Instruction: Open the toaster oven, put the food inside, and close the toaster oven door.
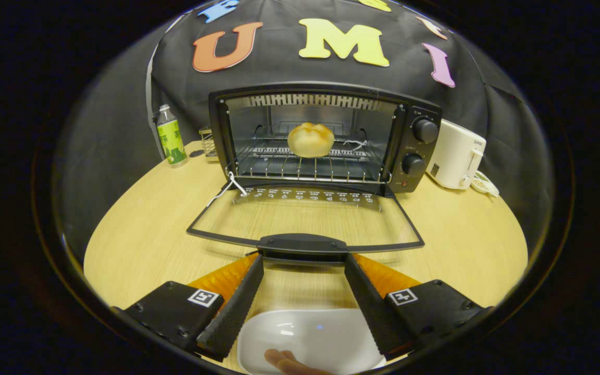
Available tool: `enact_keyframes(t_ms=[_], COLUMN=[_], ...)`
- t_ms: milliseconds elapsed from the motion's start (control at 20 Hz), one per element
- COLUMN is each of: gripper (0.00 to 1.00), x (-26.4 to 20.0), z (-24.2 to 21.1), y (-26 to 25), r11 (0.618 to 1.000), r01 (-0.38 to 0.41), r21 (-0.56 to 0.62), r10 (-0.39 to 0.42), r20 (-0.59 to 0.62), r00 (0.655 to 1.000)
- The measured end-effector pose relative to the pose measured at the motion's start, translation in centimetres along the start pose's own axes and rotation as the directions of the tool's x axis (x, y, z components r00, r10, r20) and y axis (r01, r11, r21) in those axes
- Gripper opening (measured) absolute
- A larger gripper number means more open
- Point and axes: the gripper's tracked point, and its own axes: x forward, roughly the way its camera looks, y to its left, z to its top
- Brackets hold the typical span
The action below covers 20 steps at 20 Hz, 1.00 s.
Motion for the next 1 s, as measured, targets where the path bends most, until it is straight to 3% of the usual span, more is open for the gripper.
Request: enact_keyframes(t_ms=[450, 1000], gripper=[1.00, 1.00], x=[-1.9, -3.5], z=[2.6, 11.5], y=[0.3, 0.2], r11=[1.000, 0.999], r01=[-0.008, 0.011], r21=[0.017, -0.053], r10=[0.007, 0.006], r20=[0.058, 0.306], r00=[0.998, 0.952])
